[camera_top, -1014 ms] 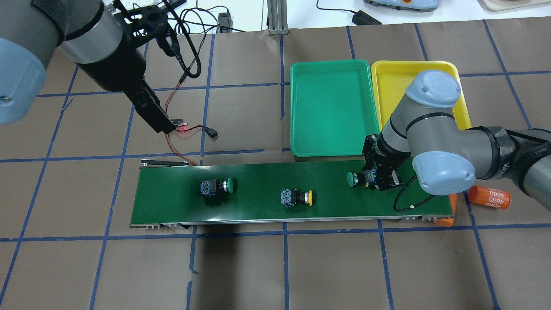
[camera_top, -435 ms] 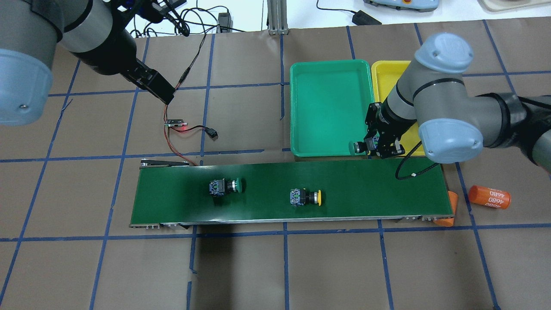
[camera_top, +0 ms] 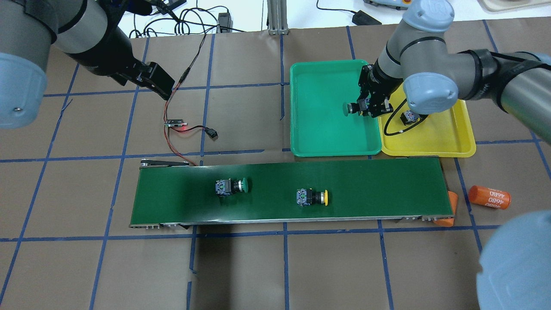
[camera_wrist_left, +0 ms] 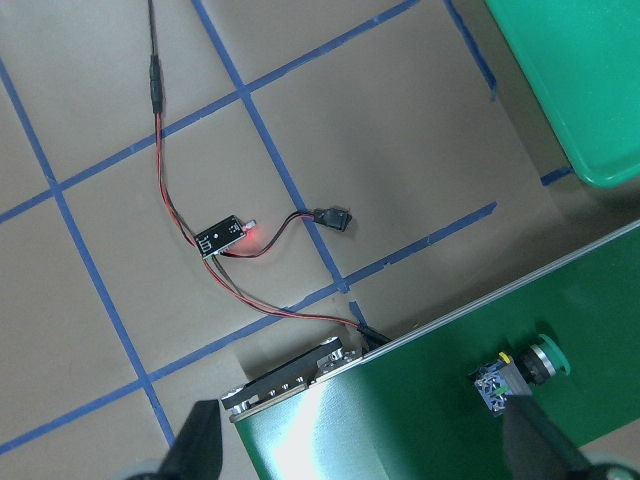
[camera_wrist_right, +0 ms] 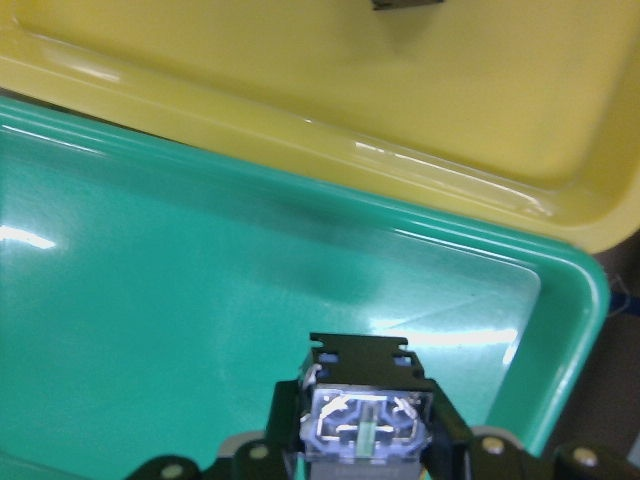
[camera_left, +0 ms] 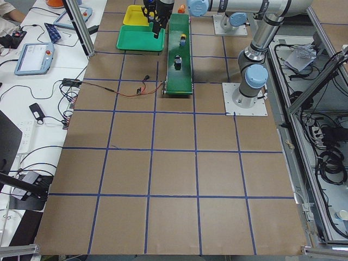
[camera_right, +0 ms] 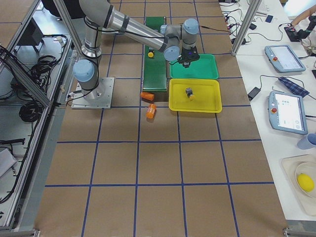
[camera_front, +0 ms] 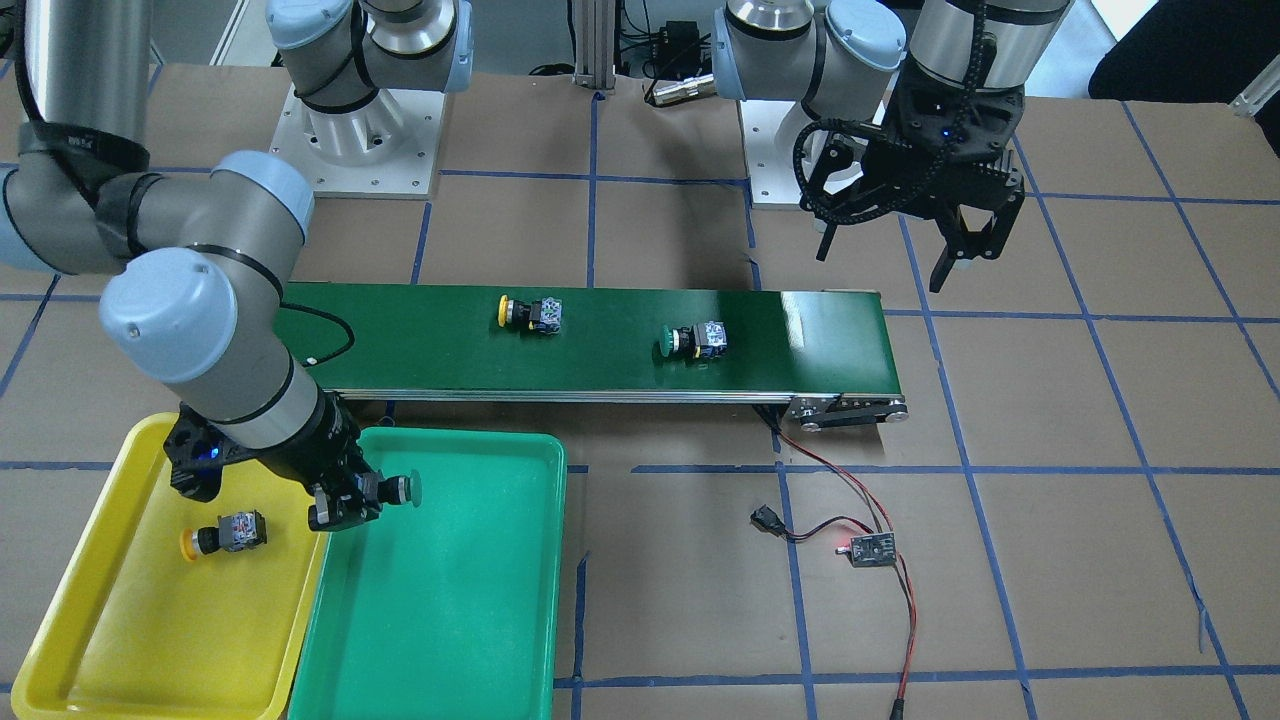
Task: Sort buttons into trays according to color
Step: 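Drop the green button into the green tray with the right gripper while left arm retracts, then lower the right gripper onto the yellow button on the belt and grasp it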
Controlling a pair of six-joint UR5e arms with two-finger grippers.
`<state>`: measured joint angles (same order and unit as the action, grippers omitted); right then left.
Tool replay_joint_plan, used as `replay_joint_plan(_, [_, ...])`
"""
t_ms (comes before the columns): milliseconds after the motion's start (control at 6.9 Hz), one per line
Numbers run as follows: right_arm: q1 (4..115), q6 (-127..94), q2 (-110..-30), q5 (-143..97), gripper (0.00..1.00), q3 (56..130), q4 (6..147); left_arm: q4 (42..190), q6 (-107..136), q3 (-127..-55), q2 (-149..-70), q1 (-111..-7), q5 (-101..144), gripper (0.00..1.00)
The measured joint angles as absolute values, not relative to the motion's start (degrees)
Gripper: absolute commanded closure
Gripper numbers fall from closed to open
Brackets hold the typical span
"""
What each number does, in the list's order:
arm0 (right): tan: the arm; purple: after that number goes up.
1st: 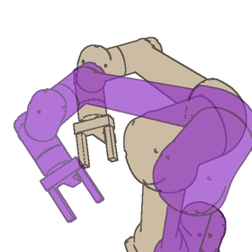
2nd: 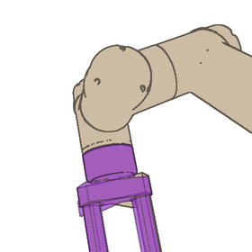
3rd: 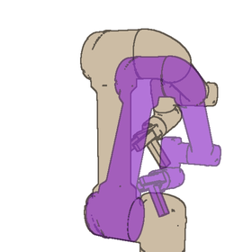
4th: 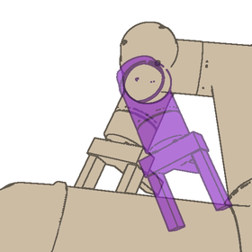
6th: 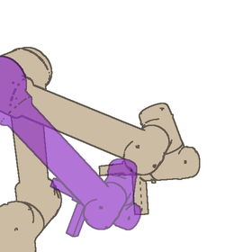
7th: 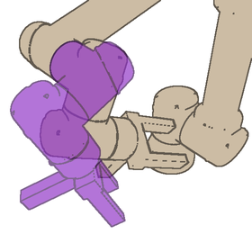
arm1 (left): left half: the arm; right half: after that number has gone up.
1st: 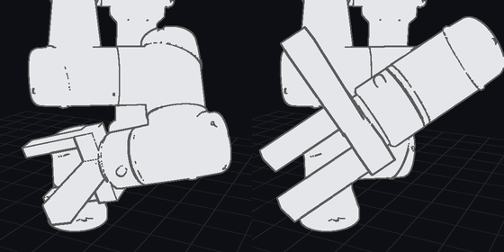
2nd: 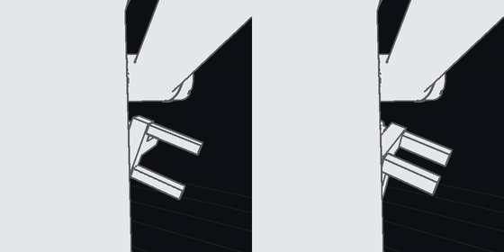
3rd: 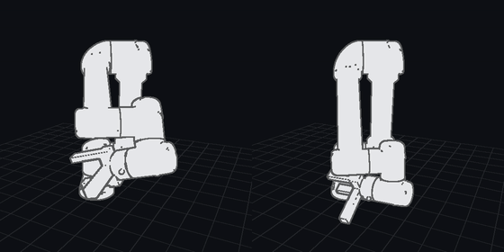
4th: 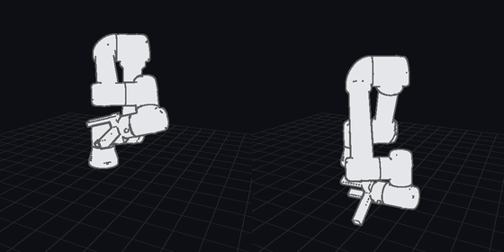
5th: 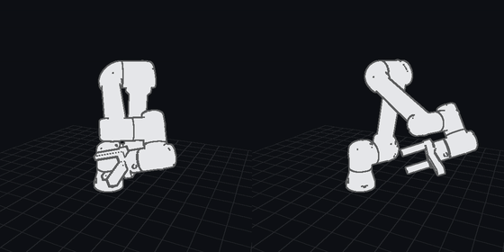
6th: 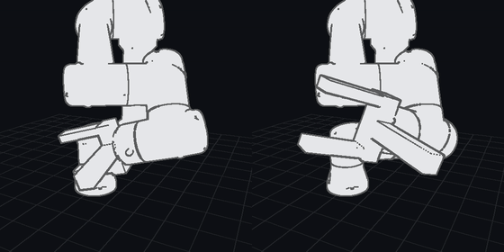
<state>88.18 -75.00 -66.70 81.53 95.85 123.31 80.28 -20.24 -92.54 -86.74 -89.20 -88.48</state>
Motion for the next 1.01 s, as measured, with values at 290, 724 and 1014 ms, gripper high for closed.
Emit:
replay_joint_plan(290, [88.9, -75.2, -62.5, 81.4, 0.0, 93.1, 124.2, 89.3, -17.1, -87.8, -87.7, -87.1, -88.4, 0.0])
replay_joint_plan(724, [89.7, -75.5, -67.7, 81.6, 0.0, 94.4, 119.2, 98.8, -5.0, -82.2, -88.9, -86.4, -88.2, 0.0])
replay_joint_plan(1014, [89.8, -76.7, -76.0, 81.7, 0.0, 99.4, 111.6, 99.9, -0.1, -82.5, -88.1, -86.5, -88.2, 0.0])
